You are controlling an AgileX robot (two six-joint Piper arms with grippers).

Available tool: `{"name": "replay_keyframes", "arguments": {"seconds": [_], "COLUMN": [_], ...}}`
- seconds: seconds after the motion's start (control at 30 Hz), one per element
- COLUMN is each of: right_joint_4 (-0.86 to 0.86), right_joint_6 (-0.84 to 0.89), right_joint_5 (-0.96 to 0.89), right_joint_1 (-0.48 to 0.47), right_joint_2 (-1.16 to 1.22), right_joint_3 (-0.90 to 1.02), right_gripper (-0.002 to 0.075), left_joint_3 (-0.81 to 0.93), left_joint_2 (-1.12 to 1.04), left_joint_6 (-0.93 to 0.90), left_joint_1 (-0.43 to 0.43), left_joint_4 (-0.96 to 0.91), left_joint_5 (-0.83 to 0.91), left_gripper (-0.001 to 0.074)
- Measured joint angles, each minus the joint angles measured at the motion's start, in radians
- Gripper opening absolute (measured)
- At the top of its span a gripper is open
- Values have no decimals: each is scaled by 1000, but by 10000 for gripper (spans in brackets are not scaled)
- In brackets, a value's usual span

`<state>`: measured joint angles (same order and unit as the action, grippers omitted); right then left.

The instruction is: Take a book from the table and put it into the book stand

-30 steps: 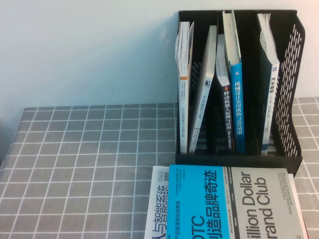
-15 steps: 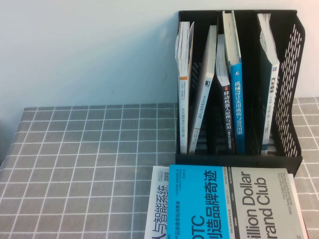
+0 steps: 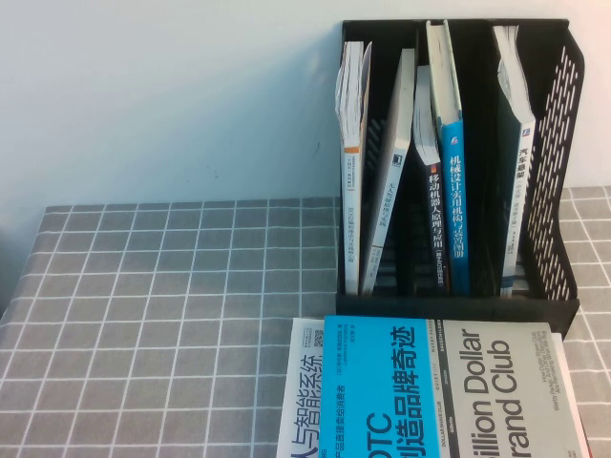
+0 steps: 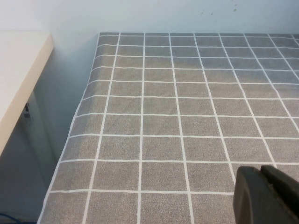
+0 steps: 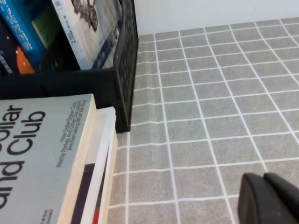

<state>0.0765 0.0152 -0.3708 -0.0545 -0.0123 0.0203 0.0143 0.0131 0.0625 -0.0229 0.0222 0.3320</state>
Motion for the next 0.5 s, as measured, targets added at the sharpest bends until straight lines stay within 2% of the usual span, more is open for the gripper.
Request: {"name": "replay_keyframes", "arguments": {"seconds": [0.5], "right_joint_4": [0], "right_joint_6": [0], "right_joint_5": [5], "right_joint_1": [0], "right_joint_2": [0], "right_joint_3": [0], "right_gripper": [-3], "left_joint_3": [0], "left_joint_2": [0], "left_joint_6": [0], "left_joint_1": [0], "left_joint_4": [0], "left_joint_5": [-18], "left_gripper": [-3]}}
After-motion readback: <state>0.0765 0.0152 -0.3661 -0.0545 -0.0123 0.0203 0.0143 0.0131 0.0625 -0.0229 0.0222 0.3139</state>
